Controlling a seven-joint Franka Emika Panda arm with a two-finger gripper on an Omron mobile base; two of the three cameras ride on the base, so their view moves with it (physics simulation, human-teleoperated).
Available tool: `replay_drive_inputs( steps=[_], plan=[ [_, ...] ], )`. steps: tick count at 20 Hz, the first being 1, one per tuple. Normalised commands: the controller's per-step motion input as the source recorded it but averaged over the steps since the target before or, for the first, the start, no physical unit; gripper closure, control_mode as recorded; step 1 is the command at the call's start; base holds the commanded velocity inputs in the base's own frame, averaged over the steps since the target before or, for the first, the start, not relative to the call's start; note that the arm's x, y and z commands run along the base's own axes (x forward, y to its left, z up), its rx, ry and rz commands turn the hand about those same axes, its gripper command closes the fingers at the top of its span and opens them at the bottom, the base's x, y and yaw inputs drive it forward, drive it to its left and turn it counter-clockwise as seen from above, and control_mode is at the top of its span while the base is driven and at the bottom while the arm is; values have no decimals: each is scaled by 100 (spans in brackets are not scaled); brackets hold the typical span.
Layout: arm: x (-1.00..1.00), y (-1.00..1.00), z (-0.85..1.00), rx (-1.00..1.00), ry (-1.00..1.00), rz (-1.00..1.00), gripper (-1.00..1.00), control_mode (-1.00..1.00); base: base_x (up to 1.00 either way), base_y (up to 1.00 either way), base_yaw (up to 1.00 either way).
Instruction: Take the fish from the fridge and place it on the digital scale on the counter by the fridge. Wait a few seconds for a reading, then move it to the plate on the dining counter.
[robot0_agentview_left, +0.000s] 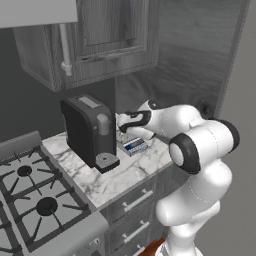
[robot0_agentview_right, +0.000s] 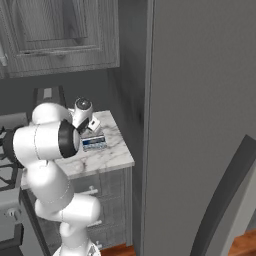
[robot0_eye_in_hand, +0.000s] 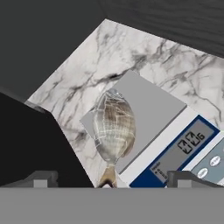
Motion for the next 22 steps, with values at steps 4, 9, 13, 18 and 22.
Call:
replay_drive_inputs(
  steps=[4,9,13,18,22],
  plan=[
    [-11,0,32,0,0,0,-100,-100,0,0,0],
    [-8,0,23,0,0,0,-100,-100,0,0,0],
    [-38,-8,16,0,0,0,-100,-100,0,0,0],
    [-54,-13,10,1,0,0,-100,-100,0,0,0],
    [-50,-20,10,2,0,0,-100,-100,0,0,0]
  ],
)
